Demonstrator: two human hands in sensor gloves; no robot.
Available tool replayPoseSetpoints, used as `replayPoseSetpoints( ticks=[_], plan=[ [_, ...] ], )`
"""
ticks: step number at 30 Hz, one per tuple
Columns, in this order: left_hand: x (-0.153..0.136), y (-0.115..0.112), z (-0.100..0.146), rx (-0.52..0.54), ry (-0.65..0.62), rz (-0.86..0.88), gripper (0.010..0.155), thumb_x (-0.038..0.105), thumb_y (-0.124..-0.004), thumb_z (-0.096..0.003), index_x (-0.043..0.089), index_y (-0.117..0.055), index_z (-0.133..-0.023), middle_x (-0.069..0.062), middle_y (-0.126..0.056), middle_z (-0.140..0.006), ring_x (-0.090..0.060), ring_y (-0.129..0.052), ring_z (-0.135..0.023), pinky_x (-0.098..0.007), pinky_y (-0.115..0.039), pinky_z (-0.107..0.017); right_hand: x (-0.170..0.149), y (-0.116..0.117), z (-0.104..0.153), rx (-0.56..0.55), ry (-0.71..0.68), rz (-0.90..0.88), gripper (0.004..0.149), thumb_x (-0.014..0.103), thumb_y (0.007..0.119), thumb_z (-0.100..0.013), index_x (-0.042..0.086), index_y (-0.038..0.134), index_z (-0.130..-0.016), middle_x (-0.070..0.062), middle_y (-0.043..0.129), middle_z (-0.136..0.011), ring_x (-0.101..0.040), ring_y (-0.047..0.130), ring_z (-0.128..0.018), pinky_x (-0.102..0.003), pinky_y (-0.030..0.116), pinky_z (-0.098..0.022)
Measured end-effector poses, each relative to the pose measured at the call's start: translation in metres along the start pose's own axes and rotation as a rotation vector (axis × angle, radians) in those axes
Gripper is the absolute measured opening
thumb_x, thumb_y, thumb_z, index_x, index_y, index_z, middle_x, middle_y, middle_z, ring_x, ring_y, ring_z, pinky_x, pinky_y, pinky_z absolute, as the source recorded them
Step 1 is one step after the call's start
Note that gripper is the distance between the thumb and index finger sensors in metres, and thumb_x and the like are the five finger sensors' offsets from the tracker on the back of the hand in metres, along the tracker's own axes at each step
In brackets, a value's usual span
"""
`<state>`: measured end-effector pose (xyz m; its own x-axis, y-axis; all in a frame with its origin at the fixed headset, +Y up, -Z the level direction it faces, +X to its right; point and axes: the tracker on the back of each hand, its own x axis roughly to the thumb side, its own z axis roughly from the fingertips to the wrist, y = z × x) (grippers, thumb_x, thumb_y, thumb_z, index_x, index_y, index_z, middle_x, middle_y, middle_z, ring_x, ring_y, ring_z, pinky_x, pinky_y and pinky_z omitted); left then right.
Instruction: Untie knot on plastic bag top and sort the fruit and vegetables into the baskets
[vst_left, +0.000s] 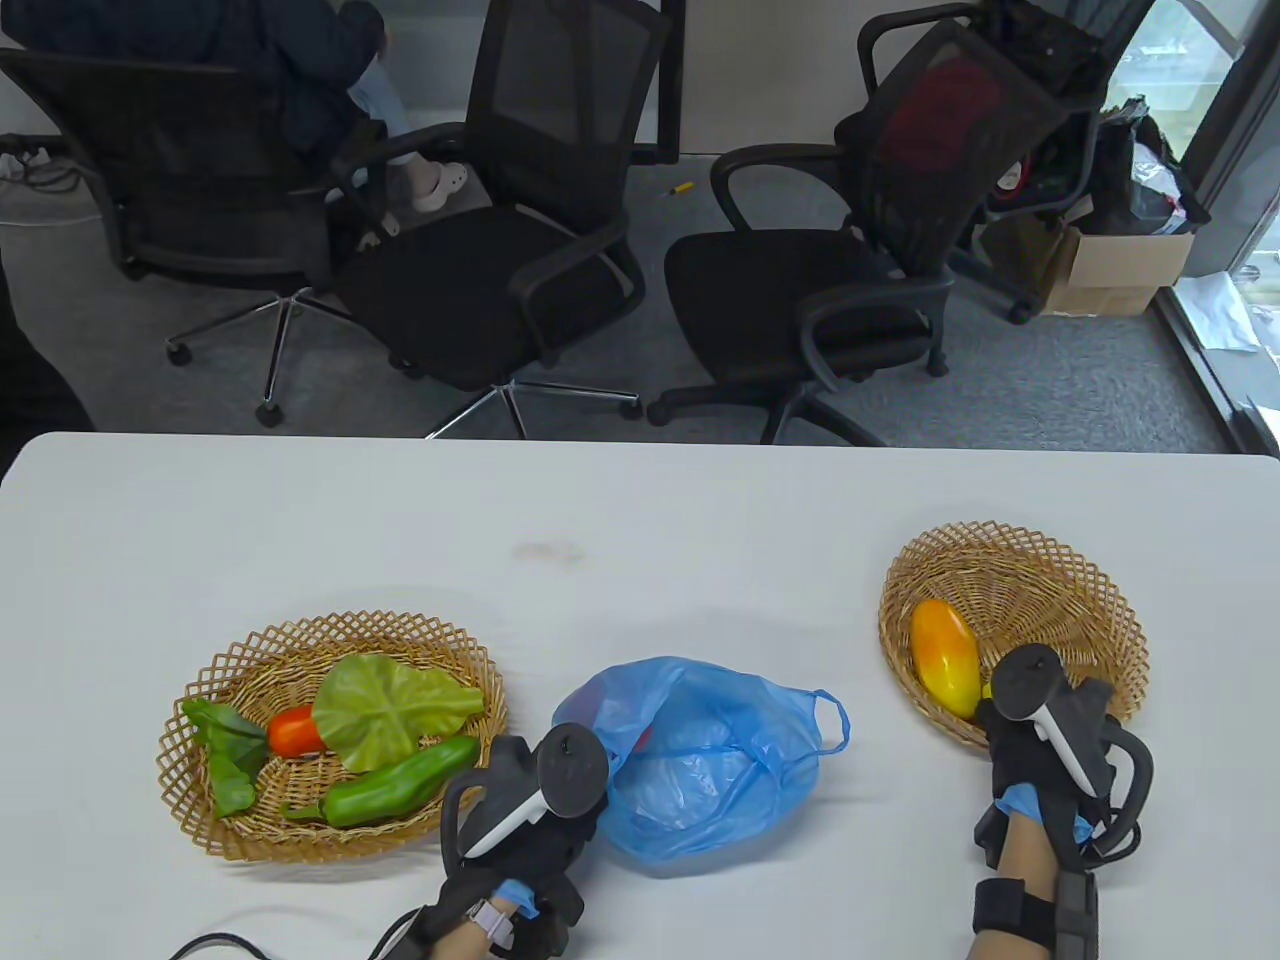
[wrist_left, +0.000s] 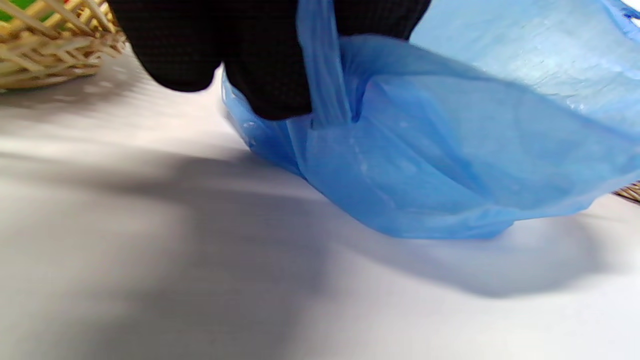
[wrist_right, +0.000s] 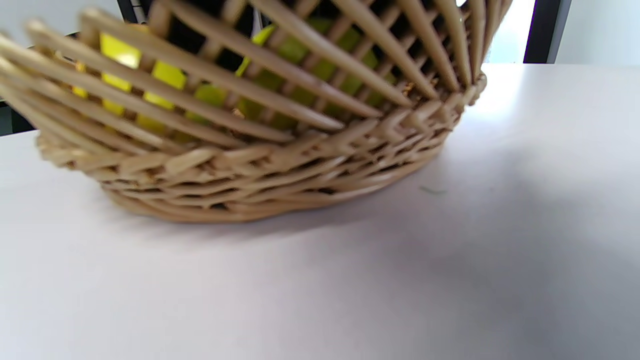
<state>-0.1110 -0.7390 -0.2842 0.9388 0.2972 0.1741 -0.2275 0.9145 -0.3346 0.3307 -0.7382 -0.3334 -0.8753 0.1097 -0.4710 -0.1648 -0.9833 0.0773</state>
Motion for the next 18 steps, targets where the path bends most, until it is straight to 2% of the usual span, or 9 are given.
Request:
replayPoseSetpoints(
  ticks=[5,9,13,18],
  plan=[
    [0.0,0.0,0.0,0.002,0.001,0.003,0.059,0.031,-0.075,-0.0556,0.005,-0.061,-0.107,-0.003,-0.086,-0.085,-0.008,-0.097,-0.06,-0.038,-0.086,-0.055,-0.001,-0.004,0.003,-0.03,-0.008,-0.018,0.068,0.035,0.071,-0.055,0.006,0.047,-0.112,-0.029,0.057,-0.109,-0.051,0.061,-0.095,-0.066,0.038,-0.07],
    [-0.001,0.001,0.0,0.006,0.004,0.009,0.059,0.031,-0.075,-0.0556,0.005,-0.061,-0.107,-0.003,-0.086,-0.086,-0.008,-0.097,-0.06,-0.038,-0.086,-0.055,0.003,-0.016,0.01,-0.086,-0.04,-0.036,0.066,0.034,0.071,-0.055,0.004,0.05,-0.111,-0.03,0.06,-0.107,-0.051,0.065,-0.093,-0.066,0.042,-0.069],
    [-0.002,0.001,0.0,0.006,0.004,0.013,0.059,0.031,-0.074,-0.0558,0.005,-0.06,-0.107,-0.003,-0.086,-0.086,-0.008,-0.097,-0.06,-0.038,-0.086,-0.055,0.02,-0.036,0.024,-0.159,-0.15,-0.073,0.063,0.033,0.072,-0.055,0.005,0.055,-0.109,-0.029,0.065,-0.105,-0.049,0.07,-0.09,-0.065,0.047,-0.069],
    [-0.003,0.003,0.001,0.017,0.004,0.024,0.059,0.032,-0.073,-0.0562,0.005,-0.061,-0.107,-0.003,-0.086,-0.086,-0.008,-0.097,-0.06,-0.038,-0.086,-0.055,0.053,-0.06,0.049,-0.211,-0.349,-0.164,0.057,0.033,0.072,-0.055,0.006,0.065,-0.105,-0.027,0.074,-0.099,-0.045,0.079,-0.083,-0.062,0.062,-0.064]
  ],
)
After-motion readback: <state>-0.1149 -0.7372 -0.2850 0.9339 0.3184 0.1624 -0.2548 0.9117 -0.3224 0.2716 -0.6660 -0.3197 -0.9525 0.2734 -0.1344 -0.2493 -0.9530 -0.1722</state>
